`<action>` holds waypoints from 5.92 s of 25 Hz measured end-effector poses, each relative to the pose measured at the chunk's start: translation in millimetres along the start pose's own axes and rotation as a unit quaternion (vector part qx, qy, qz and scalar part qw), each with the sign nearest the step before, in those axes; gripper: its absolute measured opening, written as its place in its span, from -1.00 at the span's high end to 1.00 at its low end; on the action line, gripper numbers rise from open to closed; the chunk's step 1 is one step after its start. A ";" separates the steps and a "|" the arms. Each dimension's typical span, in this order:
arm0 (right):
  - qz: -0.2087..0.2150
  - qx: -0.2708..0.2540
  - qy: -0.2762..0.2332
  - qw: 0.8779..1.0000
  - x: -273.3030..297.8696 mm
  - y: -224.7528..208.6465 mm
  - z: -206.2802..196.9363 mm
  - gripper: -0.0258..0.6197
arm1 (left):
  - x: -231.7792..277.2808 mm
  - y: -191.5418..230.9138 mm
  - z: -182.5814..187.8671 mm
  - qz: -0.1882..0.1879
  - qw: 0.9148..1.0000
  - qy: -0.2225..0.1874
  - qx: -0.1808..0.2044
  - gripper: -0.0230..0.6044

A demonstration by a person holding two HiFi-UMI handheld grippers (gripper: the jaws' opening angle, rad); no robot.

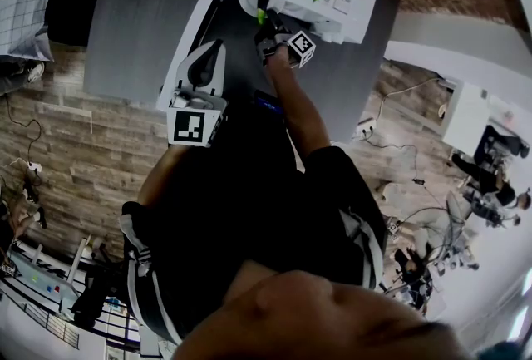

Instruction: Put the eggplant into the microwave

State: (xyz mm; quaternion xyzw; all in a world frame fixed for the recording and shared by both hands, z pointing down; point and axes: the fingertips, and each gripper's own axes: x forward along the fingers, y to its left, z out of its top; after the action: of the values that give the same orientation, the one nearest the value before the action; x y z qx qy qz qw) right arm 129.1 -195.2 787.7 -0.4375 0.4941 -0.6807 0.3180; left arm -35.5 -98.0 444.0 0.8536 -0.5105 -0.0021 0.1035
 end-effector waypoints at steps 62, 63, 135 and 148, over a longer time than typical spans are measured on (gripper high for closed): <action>-0.224 -0.478 0.017 0.849 -19.6 5.4 -64.7 0.80 | -9.2 9.5 8.3 -0.029 0.999 -0.017 -0.007 0.81; -0.228 -0.476 0.016 0.849 -18.5 4.0 -63.1 0.80 | -8.5 10.4 7.3 -0.028 0.999 -0.017 -0.007 0.81; -0.245 -0.441 -0.005 0.864 23.9 11.4 11.1 0.70 | 16.5 15.1 -8.9 -0.016 1.000 0.013 -0.009 0.81; -0.246 -0.446 -0.001 0.861 25.9 15.1 13.5 0.70 | 17.0 16.6 -8.1 -0.014 1.000 0.012 -0.017 0.81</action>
State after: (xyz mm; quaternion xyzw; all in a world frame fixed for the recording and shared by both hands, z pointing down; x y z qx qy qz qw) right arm 130.6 -227.6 782.4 -0.6407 0.6207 -0.4434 -0.0878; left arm -40.9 -119.0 456.7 0.8590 -0.4967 -0.0016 0.1243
